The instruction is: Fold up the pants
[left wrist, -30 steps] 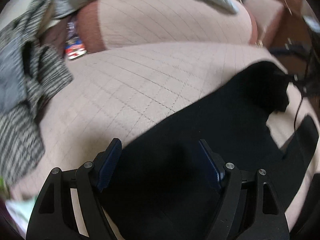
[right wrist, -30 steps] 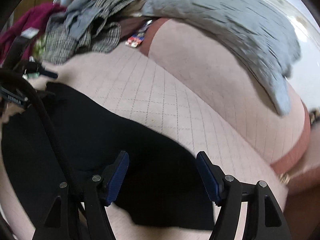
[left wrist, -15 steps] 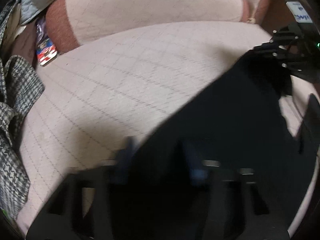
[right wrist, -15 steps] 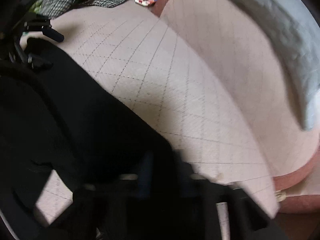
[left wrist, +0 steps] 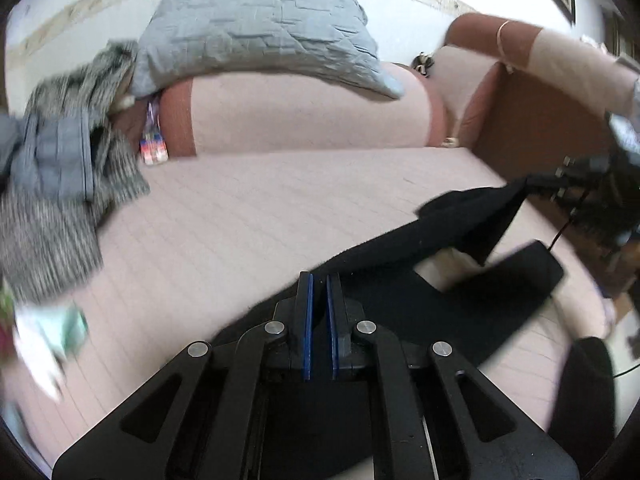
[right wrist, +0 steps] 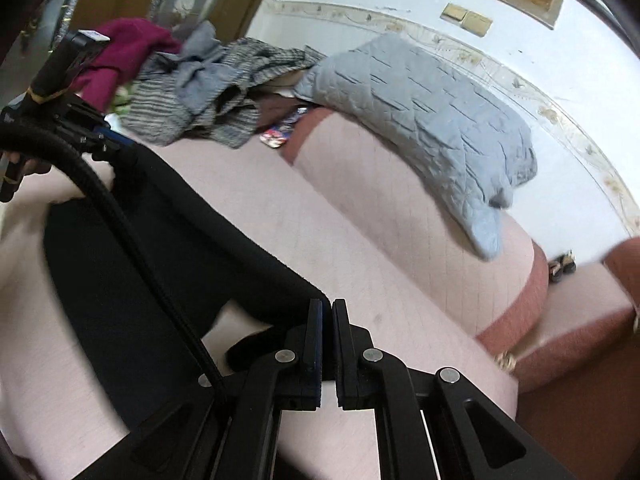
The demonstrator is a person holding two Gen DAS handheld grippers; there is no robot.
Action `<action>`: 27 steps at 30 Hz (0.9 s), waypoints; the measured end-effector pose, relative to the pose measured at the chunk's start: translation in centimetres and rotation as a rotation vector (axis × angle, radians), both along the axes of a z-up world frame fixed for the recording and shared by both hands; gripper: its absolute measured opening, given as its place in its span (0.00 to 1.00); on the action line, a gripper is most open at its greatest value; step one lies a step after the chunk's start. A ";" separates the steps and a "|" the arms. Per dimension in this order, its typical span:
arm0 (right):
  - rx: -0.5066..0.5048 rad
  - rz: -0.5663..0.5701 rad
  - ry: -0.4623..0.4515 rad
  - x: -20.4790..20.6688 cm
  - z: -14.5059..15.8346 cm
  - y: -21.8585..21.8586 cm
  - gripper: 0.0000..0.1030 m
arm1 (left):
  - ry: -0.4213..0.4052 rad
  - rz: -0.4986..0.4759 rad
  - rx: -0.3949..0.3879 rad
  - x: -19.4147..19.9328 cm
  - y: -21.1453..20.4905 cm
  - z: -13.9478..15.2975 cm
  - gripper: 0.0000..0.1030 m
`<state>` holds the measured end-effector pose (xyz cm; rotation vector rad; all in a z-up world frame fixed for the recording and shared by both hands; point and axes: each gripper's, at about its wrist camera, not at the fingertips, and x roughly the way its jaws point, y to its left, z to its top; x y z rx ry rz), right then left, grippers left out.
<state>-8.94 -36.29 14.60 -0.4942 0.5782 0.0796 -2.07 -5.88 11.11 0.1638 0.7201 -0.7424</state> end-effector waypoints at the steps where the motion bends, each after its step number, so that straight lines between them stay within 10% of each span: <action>1: 0.019 0.001 0.001 -1.7 -0.8 0.3 0.04 | 0.020 0.008 -0.008 -1.3 0.5 -0.6 0.05; 8: 0.161 -0.084 0.111 -7.2 -8.0 1.7 0.04 | 0.188 0.122 -0.036 -5.5 1.7 -6.5 0.05; 27: 0.209 -0.145 0.218 -8.7 -11.6 3.6 0.04 | 0.101 0.225 0.052 -8.2 1.3 -7.6 0.05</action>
